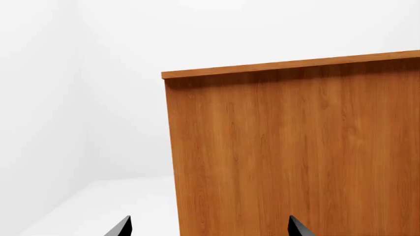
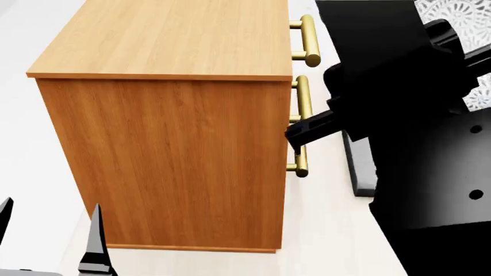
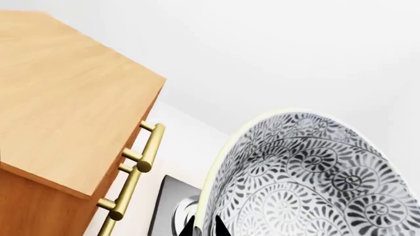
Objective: Put the bowl on the top of the cabinet.
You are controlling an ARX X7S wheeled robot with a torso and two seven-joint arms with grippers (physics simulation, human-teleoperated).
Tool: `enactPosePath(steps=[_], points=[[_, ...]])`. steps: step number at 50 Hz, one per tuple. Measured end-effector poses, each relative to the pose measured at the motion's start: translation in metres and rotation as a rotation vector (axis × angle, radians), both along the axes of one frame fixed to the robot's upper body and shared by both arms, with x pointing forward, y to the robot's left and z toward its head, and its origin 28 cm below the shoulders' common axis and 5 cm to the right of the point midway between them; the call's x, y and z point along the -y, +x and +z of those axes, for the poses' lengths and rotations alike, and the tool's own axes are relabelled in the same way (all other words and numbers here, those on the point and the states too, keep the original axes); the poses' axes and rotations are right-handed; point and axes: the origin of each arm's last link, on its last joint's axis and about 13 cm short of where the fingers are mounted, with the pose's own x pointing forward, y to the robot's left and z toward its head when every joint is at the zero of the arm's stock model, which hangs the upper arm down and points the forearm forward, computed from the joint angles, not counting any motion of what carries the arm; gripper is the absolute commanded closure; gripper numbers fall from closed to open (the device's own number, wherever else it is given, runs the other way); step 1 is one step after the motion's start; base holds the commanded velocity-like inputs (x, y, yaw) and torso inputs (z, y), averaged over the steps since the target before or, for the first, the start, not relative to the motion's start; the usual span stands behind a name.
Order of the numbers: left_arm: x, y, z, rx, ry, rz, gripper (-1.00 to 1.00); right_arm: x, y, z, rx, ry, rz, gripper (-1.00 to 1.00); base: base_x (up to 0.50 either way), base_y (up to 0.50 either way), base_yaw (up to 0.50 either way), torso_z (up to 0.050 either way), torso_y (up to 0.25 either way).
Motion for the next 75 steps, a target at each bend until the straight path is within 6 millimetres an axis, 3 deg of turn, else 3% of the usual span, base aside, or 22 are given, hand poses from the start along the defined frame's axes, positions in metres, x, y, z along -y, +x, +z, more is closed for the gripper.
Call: enactPosePath(steps=[20,38,51,75], points=[[0.000,-0.001,0.001,0.003,0.003,-0.003,-1.00,-0.026,0.010,0.066,-0.062,-0.065,-0.039,1.00,0.00,0.00,0.00,0.000,0.001],[0.000,-0.001,-0.001,0.000,0.000,-0.006,-1.00,-0.042,0.008,0.105,-0.047,-0.108,-0.041,1.00,0.00,0.00,0.00,0.000,0.001],[0.001,-0.001,0.000,0.003,0.002,-0.010,-1.00,-0.067,0.006,0.112,-0.037,-0.139,0.021,1.00,0.00,0.00,0.00,0.000,0.000],[0.000,-0.004,0.002,0.009,-0.002,-0.008,-1.00,-0.106,0.010,0.103,-0.048,-0.106,0.084,1.00,0.00,0.00,0.00,0.000,0.001]])
